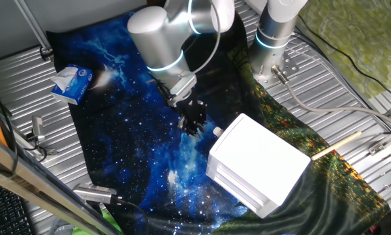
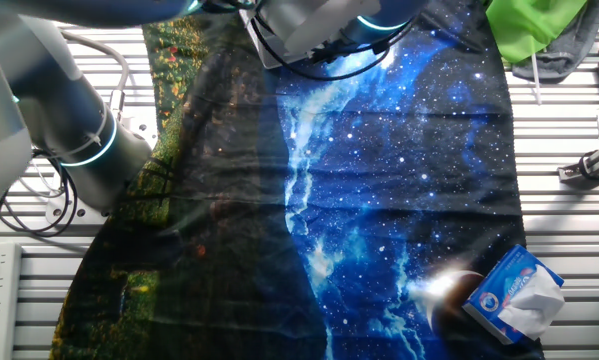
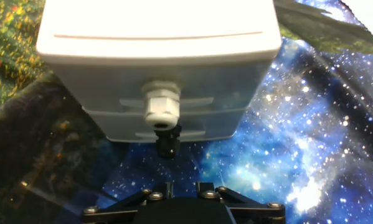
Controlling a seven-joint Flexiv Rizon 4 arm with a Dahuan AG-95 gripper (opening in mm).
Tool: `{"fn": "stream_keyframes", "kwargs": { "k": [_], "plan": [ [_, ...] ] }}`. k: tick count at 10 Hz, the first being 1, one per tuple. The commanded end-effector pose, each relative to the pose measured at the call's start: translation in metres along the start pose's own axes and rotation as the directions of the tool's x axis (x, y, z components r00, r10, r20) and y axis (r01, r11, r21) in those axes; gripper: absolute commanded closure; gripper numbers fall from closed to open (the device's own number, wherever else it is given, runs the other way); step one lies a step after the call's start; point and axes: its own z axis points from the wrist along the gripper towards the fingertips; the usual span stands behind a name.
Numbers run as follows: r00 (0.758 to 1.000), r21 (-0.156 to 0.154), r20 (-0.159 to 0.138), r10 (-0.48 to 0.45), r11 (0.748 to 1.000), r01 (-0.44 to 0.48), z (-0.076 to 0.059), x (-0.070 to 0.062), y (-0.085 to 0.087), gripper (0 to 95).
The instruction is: Grasp the handle and open the drawer
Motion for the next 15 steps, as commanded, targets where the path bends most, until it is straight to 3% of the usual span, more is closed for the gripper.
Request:
{"fn": "stream_keyframes", "kwargs": {
  "k": [1, 2, 9, 10, 15],
  "plan": [
    [1.000, 0.000, 0.000, 0.019, 1.000, -0.019, 0.0000, 0.0002, 0.0003, 76.0],
    [1.000, -0.006, 0.013, 0.023, 1.000, -0.023, 0.0000, 0.0002, 0.0003, 76.0],
    [0.997, -0.027, -0.030, 0.069, 0.997, -0.070, 0.0000, 0.0002, 0.0003, 76.0],
    [0.996, -0.032, -0.048, 0.079, 0.996, -0.081, 0.0000, 0.0002, 0.0003, 76.0],
    [0.997, -0.037, -0.035, 0.072, 0.997, -0.074, 0.0000, 0.0002, 0.0003, 76.0]
  ]
}}
